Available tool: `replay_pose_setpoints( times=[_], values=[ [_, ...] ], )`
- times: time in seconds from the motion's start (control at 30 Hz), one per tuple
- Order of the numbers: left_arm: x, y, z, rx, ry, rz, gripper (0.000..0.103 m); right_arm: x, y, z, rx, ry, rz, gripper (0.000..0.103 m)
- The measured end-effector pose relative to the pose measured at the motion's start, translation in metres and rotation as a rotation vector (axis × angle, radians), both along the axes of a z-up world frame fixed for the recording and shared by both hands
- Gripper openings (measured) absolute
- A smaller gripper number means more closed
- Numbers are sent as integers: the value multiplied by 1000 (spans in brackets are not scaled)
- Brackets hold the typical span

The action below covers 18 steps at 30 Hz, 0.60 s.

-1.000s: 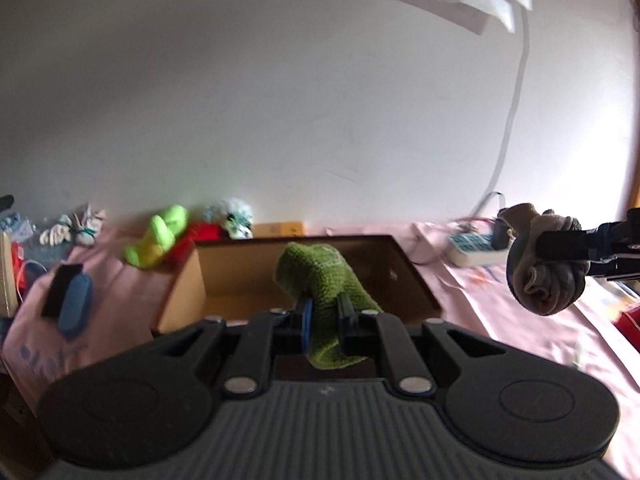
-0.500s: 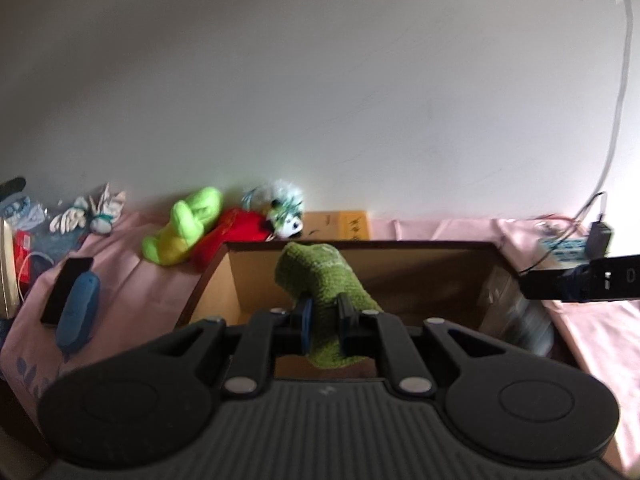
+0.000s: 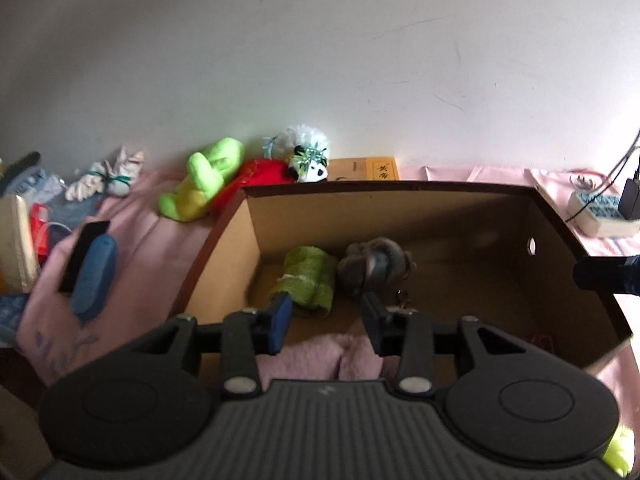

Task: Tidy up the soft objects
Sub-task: 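Carry green towel and striped sock into cardboard box and open both grippers, then withdraw both grippers from box back toward the remaining soft items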

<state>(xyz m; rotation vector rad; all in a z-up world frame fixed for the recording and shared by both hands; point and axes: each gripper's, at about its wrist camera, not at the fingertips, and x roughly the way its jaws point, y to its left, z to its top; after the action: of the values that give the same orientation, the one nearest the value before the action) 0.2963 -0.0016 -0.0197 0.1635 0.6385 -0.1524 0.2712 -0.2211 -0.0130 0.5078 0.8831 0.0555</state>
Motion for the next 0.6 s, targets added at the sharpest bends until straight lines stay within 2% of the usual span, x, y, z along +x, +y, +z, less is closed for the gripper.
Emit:
replay_pose_setpoints(
  times=[0.2, 0.6],
  values=[
    [-33, -14, 20, 79, -21, 7, 53, -28, 4, 16, 27, -16, 9, 34],
    [-104, -25, 45, 101, -55, -9, 56, -85, 11, 43, 64, -63, -2, 35]
  ],
)
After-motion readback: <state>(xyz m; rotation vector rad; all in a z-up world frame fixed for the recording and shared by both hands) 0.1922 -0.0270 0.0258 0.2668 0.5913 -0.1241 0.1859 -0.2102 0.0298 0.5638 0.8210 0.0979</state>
